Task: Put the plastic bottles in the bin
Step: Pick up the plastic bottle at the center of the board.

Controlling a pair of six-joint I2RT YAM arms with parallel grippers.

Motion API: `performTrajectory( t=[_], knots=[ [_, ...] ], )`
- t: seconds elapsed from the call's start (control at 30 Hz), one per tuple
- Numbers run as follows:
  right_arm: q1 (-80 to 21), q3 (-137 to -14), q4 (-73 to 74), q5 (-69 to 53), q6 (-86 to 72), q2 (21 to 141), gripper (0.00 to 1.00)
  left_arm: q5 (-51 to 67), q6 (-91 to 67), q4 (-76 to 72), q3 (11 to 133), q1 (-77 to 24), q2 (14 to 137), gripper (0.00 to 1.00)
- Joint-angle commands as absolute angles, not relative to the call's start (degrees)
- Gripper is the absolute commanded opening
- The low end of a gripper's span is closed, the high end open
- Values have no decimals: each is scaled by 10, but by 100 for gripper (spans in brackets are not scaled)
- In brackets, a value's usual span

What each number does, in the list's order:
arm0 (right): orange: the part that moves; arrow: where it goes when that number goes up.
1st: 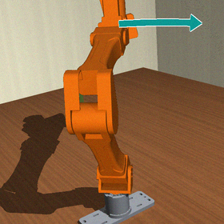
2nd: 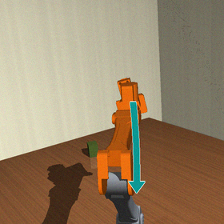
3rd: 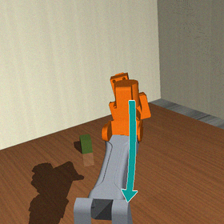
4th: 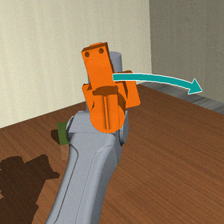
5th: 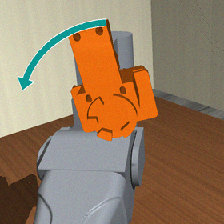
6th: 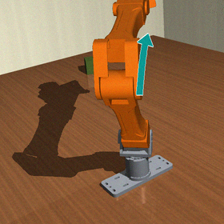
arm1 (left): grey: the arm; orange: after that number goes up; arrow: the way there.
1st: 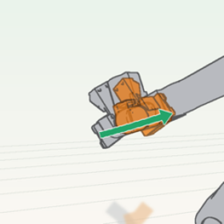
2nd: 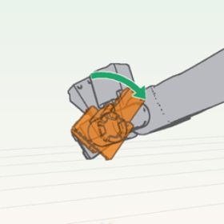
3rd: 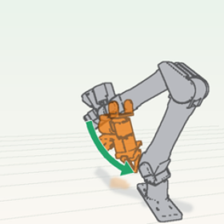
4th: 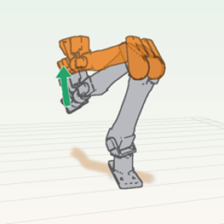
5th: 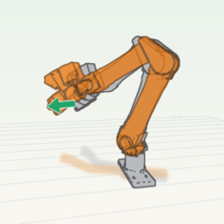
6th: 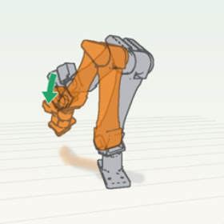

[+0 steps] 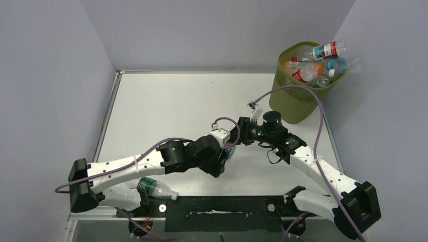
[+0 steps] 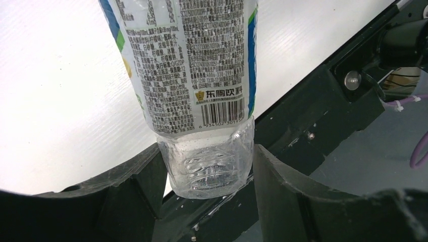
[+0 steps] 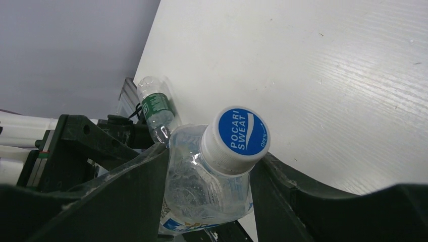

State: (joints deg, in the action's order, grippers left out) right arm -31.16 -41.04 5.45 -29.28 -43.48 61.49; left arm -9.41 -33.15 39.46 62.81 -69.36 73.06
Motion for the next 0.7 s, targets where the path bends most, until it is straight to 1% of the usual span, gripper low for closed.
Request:
performTrajectory(
  t=[0.0, 0.13, 0.23, 0.4, 0.43, 0.47, 0.67],
  knots=[
    [-313, -411, 10, -337, -446, 615, 48, -117, -321, 330, 626, -696, 705, 47],
    [-312, -411, 11, -338, -448, 614, 47, -126, -323, 332, 624, -697, 706, 50],
    [-313, -410, 15, -334, -445, 613, 47, -130, -325, 337, 626, -697, 708, 56],
    [-313, -402, 13, -329, -446, 611, 47, -136, -330, 344, 627, -697, 703, 74],
    [-313, -400, 13, -328, -447, 611, 47, -137, -330, 345, 627, -697, 701, 81],
    [-312, -400, 12, -327, -447, 610, 47, -137, -330, 347, 627, -696, 700, 83],
    [-313, -399, 17, -320, -444, 610, 47, -145, -334, 356, 629, -696, 698, 84]
  ],
)
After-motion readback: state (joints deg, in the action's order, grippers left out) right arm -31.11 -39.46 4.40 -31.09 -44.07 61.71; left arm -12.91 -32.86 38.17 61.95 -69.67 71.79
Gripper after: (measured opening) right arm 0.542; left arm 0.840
